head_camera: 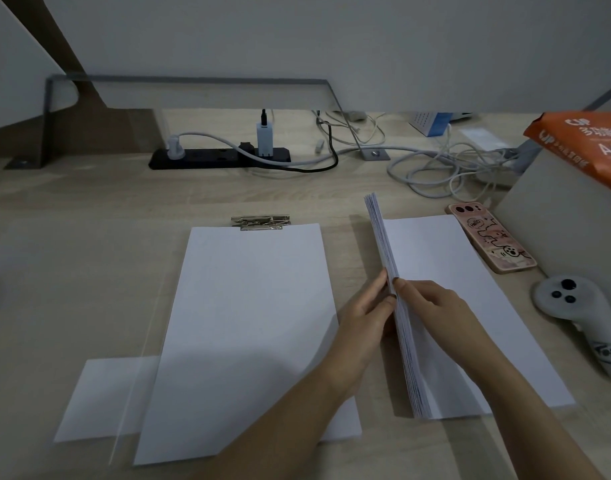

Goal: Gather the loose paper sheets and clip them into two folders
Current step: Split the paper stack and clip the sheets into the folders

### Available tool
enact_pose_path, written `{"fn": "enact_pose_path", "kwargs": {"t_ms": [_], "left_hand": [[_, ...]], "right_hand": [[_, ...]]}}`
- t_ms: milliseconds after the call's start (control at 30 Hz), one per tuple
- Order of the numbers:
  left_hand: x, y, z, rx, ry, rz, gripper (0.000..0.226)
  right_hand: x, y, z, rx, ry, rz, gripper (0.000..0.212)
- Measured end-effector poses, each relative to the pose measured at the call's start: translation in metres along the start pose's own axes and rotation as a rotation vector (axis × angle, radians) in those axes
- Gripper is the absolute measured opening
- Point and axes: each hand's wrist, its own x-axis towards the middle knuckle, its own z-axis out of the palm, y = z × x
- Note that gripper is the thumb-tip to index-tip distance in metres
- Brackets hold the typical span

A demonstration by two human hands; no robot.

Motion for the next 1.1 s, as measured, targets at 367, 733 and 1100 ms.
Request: {"fn": "enact_pose_path", "kwargs": {"t_ms": [367,733,1100], "left_hand": [[0.0003,-0.0013,0.0006,0.016,0.01,-0.009,0.046],[-0.0023,0.0001,-0.0025,-0.002,-0.017,0.0,0.045],[-0.003,0.0014,0.0022,0.292,0.212,0.104,0.047]], "right_hand": [[-0.0003,0.0007,0.0005,-0.008,0.006,-0.01,0.037],[0.0001,0.0015,0.0015,0.002,0.021,0.007,0.037],[0.0025,0.0006,0.0087,-0.121,0.1,0.007,0.033]]}}
